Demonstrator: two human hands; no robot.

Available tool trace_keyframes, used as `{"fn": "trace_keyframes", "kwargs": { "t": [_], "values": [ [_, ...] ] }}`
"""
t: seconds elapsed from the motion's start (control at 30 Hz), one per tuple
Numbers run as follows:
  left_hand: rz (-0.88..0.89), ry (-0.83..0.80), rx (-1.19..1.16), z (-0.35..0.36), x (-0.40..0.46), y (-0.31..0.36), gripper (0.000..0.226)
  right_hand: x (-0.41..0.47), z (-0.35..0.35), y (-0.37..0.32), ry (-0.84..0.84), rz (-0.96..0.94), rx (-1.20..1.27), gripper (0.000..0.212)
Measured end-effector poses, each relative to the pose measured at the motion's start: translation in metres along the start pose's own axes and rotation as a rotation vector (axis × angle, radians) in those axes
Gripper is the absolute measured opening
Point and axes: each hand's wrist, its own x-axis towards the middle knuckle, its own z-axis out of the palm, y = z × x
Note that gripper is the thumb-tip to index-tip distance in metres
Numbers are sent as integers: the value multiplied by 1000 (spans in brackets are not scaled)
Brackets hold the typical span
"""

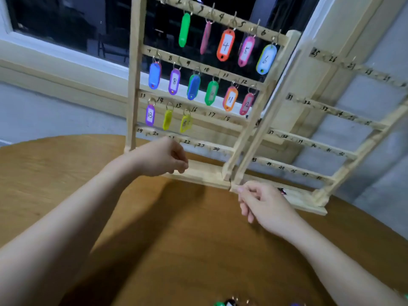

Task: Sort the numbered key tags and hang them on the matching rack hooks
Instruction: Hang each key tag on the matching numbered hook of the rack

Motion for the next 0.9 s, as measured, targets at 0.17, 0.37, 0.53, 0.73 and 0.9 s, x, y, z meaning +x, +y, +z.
{"fn": "trace_keyframes", "kwargs": {
  "t": [0.17, 0.37, 0.53, 0.73, 0.9],
  "values": [
    [145, -303, 269, 70, -14, 43, 17, -66, -31, 49, 51, 224, 332, 34],
    [268, -436, 280, 127, -30, 101, 10, -136, -73, 111, 195, 311, 190, 36],
    [294, -514, 264, 160, -31, 147, 13, -182, -104, 155, 215, 407, -39, 35],
    [298, -528, 161, 214, -29, 211, 19, -203, -115, 185, 169, 466, -121, 23],
    [228, -524, 66, 262, -17, 249, 22, -189, -115, 190, 189, 464, -176, 15]
  ]
}}
